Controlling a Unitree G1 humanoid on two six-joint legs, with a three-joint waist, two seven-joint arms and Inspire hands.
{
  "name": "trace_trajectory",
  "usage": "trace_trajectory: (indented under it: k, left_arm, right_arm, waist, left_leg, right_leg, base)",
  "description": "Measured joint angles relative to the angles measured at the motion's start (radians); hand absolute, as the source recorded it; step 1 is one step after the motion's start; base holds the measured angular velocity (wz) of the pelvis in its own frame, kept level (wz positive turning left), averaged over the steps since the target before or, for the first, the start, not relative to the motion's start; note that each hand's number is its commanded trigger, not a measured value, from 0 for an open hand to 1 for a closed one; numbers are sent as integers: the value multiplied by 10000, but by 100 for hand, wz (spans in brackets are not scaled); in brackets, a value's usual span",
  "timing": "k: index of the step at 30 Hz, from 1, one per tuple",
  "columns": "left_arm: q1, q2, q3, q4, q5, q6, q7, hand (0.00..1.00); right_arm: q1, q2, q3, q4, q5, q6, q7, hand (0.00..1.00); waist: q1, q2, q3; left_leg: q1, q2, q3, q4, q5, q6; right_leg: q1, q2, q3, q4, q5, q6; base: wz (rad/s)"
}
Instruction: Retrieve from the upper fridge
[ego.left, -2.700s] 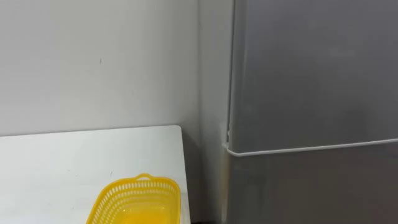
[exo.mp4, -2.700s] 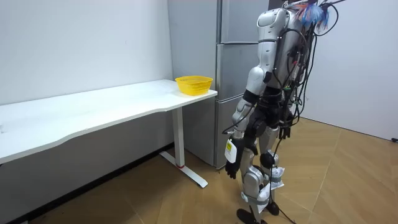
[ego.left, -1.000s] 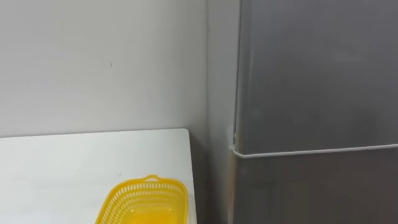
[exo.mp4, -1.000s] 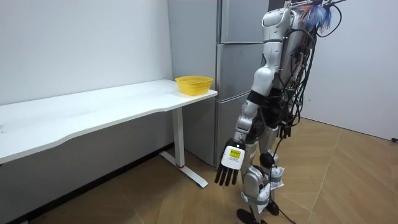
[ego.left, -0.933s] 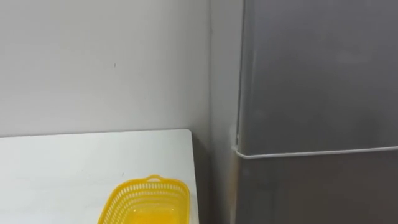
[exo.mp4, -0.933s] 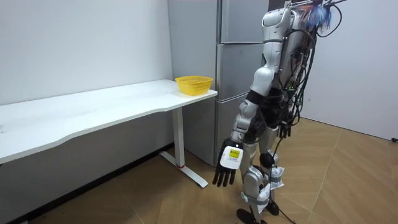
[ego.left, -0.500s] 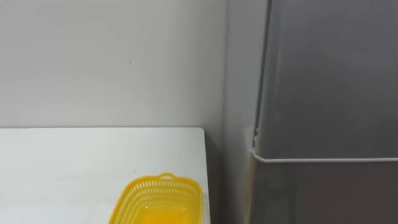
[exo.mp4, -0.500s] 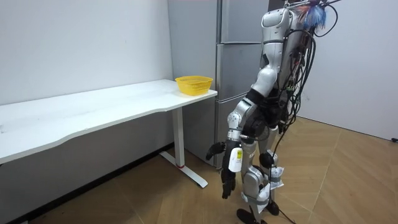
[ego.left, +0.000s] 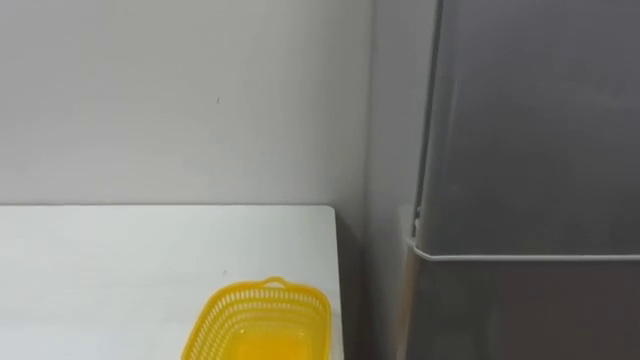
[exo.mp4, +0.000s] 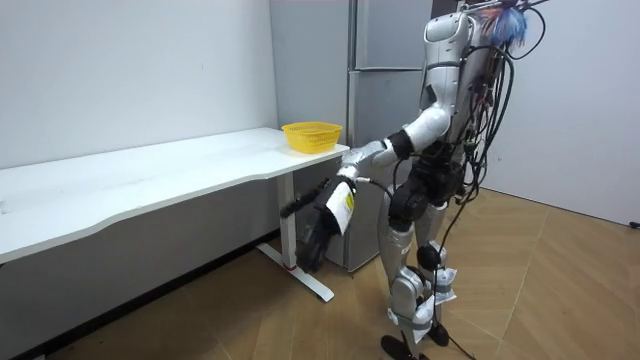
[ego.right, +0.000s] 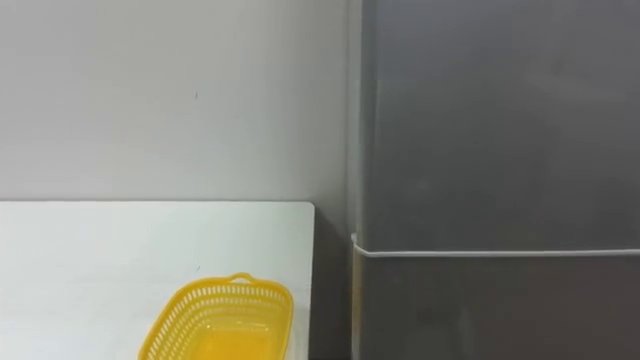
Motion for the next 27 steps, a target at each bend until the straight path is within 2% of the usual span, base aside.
trace_trajectory:
  k: [1,2,3,6,9,12,16,18,21,24,27]
  left_arm:
    - [-67,101,-1,-549,-1,-22,144,0]
    - [-69,109,0,-1317,31,-77,310,0]
    - [-82,109,3,-1619,212,-115,391,0]
    - [-152,116,53,-3457,1428,-223,564,0]
    - [-194,208,77,-4543,2073,-282,523,0]
    - [-296,271,148,-5732,2726,-292,-46,0]
    - [-429,611,-11,-6985,3312,-278,-1172,0]
    - [-777,850,-363,-7507,3493,-245,-2011,0]
    - [-1071,1013,-654,-7953,3486,-123,-2935,0]
    - [-1645,1048,-999,-8475,3496,0,-3818,0]
    - [-2200,1342,-1542,-8876,3452,134,-5043,0]
  right_arm:
    - [11,-4,77,7,161,-21,-97,0]
    - [27,-9,77,-2,380,-56,-162,0]
    - [26,-14,77,-12,435,-71,-176,0]
    - [15,-36,68,-22,401,-306,-174,0]
    - [-27,-37,76,66,348,-400,-116,0]
    - [-28,-39,72,386,303,-498,-13,0]
    - [-20,-43,69,632,295,-495,504,0]
    - [-22,-45,63,713,250,-471,753,0]
    - [-55,-51,62,764,205,-477,961,0]
    - [-59,-52,42,754,153,-493,1076,0]
    - [-67,-144,-172,736,-135,-475,1383,0]
  waist:
    - [-1,22,3]
    - [27,39,14]
    - [67,51,19]
    - [51,145,59]
    - [68,171,110]
    - [14,157,167]
    - [-172,143,196]
    - [-247,109,217]
    - [-498,112,225]
    - [-759,111,227]
    - [-973,133,223]
  left_leg:
    - [-46,-2,-51,58,0,0]
    - [-53,-2,-77,64,0,0]
    - [-56,-3,-84,57,0,0]
    - [-33,4,-104,48,0,0]
    - [-40,7,-104,41,2,-3]
    - [-58,5,-103,58,2,-3]
    - [-152,0,-145,173,2,-4]
    - [-188,2,-162,221,2,-4]
    - [-239,-3,-241,241,2,-4]
    - [-267,1,-252,235,3,-6]
    - [-265,2,-241,216,5,-5]
  right_leg:
    - [-2,-1,-40,-2,2,-1]
    - [-5,-1,-44,1,2,-1]
    - [-12,-1,-46,7,2,-1]
    - [-19,13,-56,5,1,-2]
    - [2,22,-47,-17,1,-3]
    - [-10,20,-36,-22,-2,-3]
    - [-12,16,-69,-159,0,-2]
    - [-5,16,-71,-159,9,-3]
    - [-13,12,-133,-161,20,-2]
    - [-54,12,-149,-151,19,-3]
    - [-70,10,-145,-155,22,-4]
  base:
    - [10]
    - [7]
    - [0]
    - [0]
    - [0]
    - [0]
    - [3]
    - [2]
    - [7]
    - [2]
    - [-3]
